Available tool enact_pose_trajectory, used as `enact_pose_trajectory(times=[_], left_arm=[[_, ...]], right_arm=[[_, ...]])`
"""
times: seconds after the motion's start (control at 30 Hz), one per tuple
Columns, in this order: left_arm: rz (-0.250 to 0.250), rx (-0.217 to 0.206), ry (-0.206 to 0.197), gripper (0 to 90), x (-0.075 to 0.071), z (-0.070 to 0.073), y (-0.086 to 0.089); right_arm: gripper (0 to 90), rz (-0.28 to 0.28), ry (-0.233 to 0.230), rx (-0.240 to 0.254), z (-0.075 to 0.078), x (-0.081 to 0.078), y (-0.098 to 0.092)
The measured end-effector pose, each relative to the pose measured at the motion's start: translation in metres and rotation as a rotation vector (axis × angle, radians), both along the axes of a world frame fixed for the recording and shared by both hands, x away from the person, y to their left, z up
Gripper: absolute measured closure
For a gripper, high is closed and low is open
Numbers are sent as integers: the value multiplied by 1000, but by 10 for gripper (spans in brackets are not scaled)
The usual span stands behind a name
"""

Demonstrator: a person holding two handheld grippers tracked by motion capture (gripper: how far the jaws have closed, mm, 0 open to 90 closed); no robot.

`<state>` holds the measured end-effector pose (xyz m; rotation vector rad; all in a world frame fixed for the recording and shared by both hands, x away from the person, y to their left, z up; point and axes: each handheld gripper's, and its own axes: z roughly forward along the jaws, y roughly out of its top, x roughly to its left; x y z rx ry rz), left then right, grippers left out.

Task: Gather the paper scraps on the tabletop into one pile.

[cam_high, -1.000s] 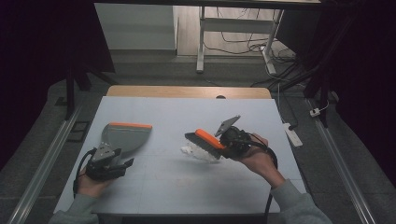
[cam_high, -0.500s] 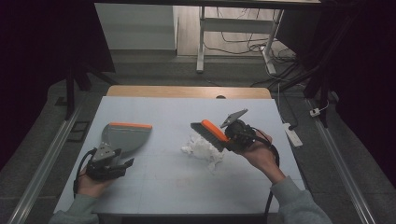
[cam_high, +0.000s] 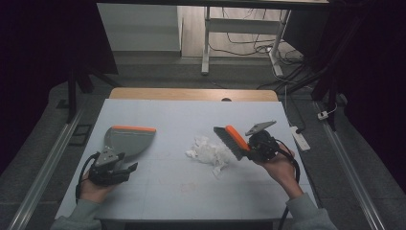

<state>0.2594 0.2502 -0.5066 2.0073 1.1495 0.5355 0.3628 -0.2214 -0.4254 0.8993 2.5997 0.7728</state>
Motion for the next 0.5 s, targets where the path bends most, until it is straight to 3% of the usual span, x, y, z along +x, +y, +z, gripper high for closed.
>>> enact_pose_trajectory(times=[0.5], left_arm=[[-6, 5, 0, 359, -1, 0, -3]], right_arm=[[700, -102, -19, 78, -27, -23, -46]])
